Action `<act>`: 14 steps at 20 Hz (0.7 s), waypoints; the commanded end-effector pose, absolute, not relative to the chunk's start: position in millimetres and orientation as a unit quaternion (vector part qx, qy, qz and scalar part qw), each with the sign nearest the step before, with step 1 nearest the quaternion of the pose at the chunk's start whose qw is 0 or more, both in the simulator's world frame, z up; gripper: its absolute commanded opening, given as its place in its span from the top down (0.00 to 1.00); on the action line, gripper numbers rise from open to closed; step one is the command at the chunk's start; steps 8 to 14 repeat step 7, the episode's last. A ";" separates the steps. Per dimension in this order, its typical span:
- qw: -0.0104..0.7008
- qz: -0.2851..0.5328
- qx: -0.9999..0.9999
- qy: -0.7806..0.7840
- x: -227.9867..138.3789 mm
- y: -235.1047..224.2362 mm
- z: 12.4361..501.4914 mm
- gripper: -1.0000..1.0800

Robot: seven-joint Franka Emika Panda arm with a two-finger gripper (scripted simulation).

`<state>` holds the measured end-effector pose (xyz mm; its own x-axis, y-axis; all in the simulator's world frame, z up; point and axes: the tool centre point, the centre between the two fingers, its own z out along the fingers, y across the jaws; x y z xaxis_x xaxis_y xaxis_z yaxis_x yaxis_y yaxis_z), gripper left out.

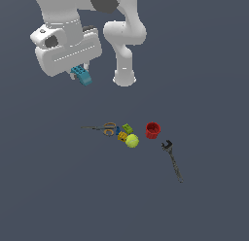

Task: Pick up a designated object from a clutter of objects.

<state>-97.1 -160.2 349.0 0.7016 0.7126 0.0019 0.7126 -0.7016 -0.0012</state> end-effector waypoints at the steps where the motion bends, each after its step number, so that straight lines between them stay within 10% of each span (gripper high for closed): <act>1: 0.001 0.000 -0.922 -0.387 -101.2 -168.2 357.3 1.00; 14: 0.000 0.000 -0.922 -0.387 -102.2 -174.2 362.6 1.00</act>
